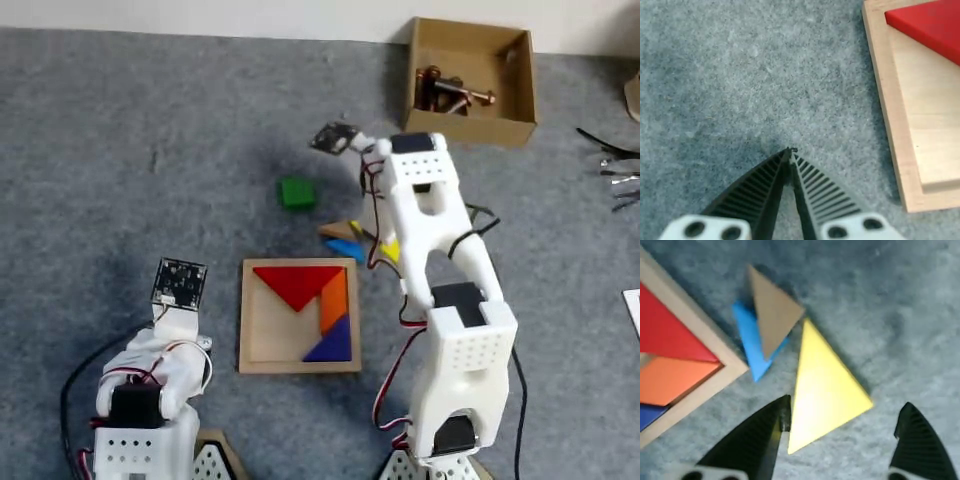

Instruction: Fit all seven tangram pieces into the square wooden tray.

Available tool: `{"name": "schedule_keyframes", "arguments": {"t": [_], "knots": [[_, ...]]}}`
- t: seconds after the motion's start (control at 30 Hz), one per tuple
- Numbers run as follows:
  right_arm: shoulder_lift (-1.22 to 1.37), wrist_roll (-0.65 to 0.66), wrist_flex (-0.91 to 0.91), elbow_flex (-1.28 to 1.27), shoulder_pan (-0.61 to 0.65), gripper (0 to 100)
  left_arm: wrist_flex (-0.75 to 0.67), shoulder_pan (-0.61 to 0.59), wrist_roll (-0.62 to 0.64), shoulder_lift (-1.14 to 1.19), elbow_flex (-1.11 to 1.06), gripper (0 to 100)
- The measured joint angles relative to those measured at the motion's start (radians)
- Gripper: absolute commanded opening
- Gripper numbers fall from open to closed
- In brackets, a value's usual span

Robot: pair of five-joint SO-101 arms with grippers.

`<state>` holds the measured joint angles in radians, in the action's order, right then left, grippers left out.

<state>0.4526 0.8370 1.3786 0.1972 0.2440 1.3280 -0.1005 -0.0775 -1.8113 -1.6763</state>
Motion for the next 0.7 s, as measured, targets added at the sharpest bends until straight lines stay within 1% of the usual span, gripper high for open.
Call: {"name": "schedule_keyframes", "arguments": {"t": [0.17,0.47,0.7], "knots": [[0.000,0.002,-0.063,-0.127,0.000,31.9,0.000,0.000,0.000,0.000,0.000,1],[-0.005,0.006,-0.192,-0.218,-0.005,31.9,0.000,0.000,0.000,0.000,0.000,1],[-0.006,0.006,-0.204,-0.232,-0.005,31.7,0.000,0.000,0.000,0.000,0.000,1]]}}
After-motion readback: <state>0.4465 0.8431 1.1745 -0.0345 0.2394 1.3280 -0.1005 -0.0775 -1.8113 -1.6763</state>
